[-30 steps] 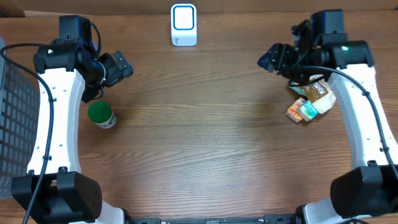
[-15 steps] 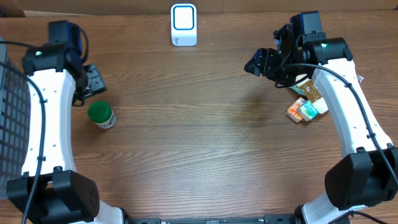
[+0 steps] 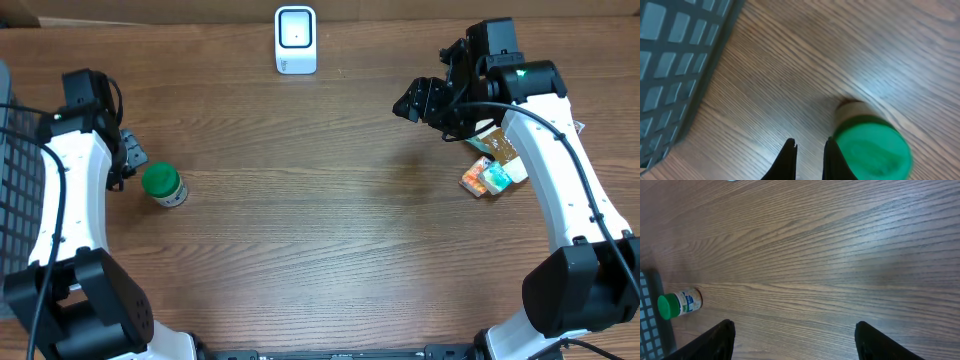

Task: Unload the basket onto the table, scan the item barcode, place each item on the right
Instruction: 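Reach the left gripper to the green-lidded jar and grasp it, then move the jar to the table center and release, withdrawing left arm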

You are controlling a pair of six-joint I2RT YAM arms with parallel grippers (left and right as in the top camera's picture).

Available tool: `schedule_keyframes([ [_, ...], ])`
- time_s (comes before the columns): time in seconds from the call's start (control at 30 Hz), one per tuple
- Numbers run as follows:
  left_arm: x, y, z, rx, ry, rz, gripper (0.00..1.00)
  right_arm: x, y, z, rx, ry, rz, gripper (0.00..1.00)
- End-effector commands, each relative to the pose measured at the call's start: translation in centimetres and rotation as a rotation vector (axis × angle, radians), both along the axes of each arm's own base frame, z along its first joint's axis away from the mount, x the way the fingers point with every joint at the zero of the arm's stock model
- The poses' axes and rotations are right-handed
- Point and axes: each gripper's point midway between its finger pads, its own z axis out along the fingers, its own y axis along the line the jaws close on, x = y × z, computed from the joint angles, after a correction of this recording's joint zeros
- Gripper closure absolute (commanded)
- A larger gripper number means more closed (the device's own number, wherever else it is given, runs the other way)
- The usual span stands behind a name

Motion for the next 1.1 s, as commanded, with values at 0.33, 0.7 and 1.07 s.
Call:
schedule_keyframes([
  [0.33,-0.8,0.7,-4.9,0.033,0.065,-0.02,0.96,0.0,0.1,-0.3,-0.013,-0.008,0.029,0.26],
  [0.7,0.7,-1.9,-8.1,-0.096,0.079,-0.112,0.96,0.0,0.1,-0.3,-0.013,-0.008,0.029,0.26],
  [1.07,5.6,-8.9,-7.7,-0.153,-0.038,-0.459,0.96,0.1,0.1,-0.2,-0.012,-0.012,0.029,0.26],
])
